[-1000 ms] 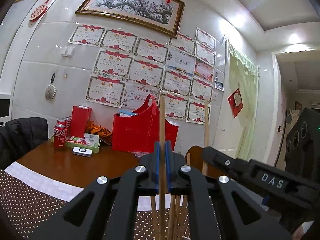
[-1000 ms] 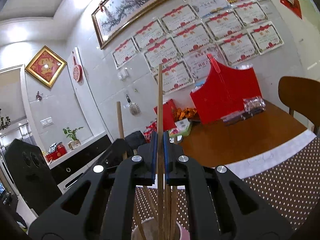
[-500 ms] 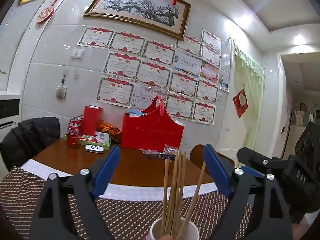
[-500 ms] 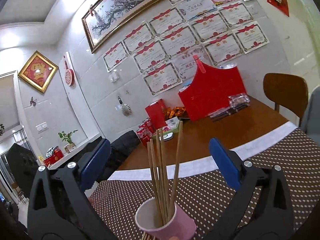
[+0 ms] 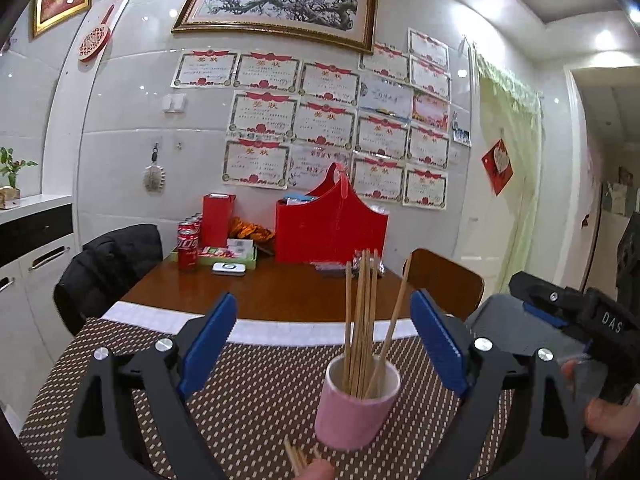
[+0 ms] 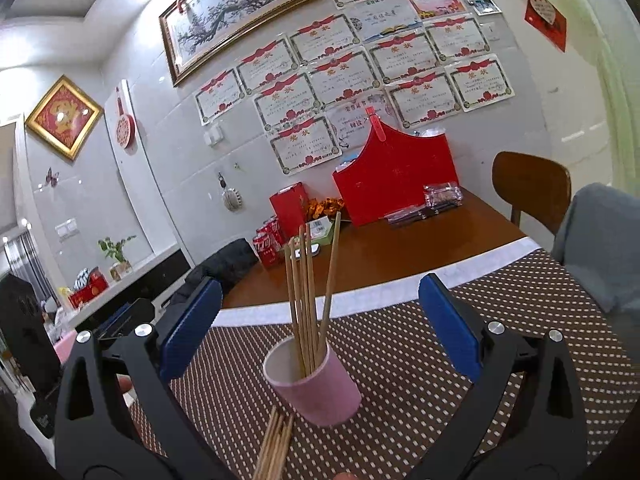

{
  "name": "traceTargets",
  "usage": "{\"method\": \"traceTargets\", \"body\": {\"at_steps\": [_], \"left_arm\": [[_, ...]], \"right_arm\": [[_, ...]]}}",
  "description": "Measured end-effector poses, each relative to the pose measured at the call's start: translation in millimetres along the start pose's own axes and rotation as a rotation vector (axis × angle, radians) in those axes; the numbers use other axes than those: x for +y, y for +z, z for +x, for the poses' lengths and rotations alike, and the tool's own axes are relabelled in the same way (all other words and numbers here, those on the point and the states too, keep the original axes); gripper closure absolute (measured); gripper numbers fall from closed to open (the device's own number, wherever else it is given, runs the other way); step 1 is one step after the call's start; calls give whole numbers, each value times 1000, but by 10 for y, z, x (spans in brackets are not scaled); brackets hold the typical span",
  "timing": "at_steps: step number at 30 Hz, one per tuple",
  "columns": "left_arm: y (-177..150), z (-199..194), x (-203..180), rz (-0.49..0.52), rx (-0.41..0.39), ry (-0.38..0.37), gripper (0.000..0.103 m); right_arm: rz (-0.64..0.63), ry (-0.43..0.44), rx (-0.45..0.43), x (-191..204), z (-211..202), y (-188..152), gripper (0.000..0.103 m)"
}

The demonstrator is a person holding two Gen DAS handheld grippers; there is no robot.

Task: Organize utensils
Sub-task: 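Open the right gripper to release the chopstick into the cup, then move the right gripper back down to the chopstick pile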

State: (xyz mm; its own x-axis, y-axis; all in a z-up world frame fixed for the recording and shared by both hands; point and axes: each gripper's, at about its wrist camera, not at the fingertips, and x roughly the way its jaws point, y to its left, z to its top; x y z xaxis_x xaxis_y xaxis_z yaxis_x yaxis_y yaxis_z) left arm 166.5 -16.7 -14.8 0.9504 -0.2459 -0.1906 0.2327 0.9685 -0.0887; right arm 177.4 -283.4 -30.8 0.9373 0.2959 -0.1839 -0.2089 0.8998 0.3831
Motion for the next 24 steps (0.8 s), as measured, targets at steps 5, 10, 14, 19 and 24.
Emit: {"method": "traceTargets", "body": {"at_steps": [5,10,14,19,24], "left_arm": [[-92,-268,7,14,25,19,16],[-161,-387,68,13,63,32,16],[-252,-471,109,24,90,37,16],[-415,-521,171,31,117,38,16],[-564,-459,247,3,150,34,16]], "right_arm": [[-46,-43,51,36,-186,-101,6],[-80,-68,128,63,-251,-295,6],[-98,-70,183,105,-240,-460,6],[-114,-67,234,124,-215,-640,6],[-92,-74,269,56,-150,-840,6]]}}
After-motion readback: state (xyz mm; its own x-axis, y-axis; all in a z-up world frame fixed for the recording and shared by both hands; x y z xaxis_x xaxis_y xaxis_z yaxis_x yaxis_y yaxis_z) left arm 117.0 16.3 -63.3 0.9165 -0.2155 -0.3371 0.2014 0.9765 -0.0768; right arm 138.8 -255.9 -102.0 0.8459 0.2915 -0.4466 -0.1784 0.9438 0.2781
